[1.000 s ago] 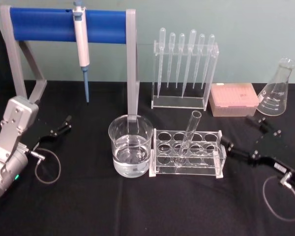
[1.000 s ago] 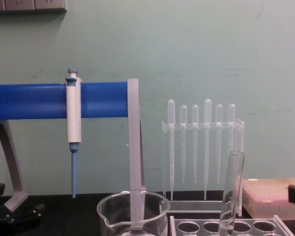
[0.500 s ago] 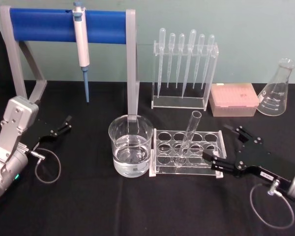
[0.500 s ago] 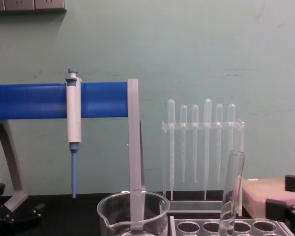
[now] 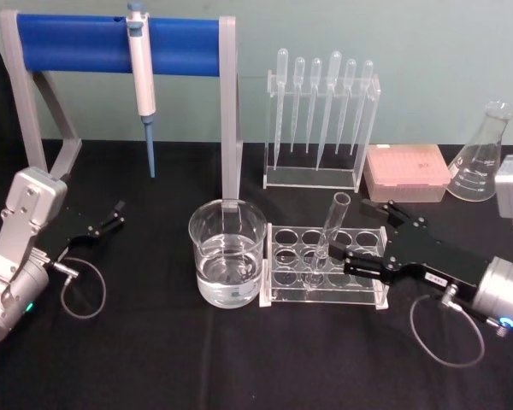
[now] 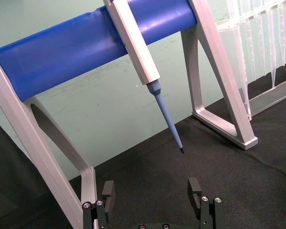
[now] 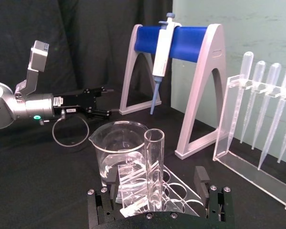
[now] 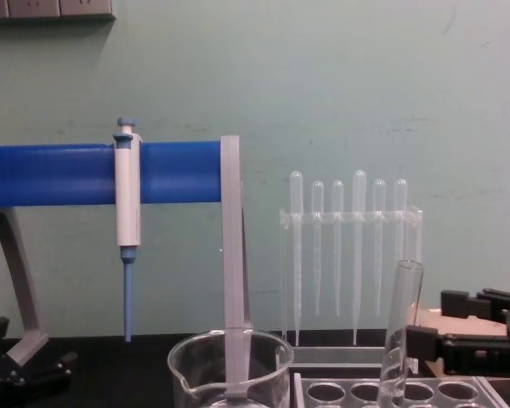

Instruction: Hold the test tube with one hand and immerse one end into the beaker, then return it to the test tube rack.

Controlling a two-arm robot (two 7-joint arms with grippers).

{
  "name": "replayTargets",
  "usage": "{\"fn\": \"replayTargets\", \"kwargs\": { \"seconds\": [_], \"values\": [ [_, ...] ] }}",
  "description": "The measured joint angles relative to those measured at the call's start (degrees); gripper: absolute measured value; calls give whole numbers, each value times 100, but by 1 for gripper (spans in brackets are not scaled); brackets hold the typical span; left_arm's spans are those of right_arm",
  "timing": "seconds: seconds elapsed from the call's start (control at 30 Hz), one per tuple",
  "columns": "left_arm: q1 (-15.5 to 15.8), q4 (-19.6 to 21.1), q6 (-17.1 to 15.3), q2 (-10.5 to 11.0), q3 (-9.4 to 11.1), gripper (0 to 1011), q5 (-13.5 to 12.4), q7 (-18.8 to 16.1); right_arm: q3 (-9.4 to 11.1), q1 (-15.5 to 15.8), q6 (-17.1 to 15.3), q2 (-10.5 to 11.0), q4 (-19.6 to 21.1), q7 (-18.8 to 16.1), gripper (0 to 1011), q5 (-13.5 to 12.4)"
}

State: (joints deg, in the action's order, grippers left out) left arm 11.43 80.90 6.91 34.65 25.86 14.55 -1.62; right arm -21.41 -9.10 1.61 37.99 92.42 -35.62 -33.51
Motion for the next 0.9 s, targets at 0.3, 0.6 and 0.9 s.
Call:
{"fn": "replayTargets", "kwargs": {
  "seconds": [0.3,0.6,0.9],
  "values": [
    [0,0,0,0,0,1000,0,0,-226,-369,-81,-156,-325,-172,1003,57],
    [0,0,0,0,0,1000,0,0,-334,-493,14,-266,-459,-182,1003,112],
    [0,0,0,0,0,1000,0,0,-333,-493,26,-267,-458,-181,999,118]
  ]
}}
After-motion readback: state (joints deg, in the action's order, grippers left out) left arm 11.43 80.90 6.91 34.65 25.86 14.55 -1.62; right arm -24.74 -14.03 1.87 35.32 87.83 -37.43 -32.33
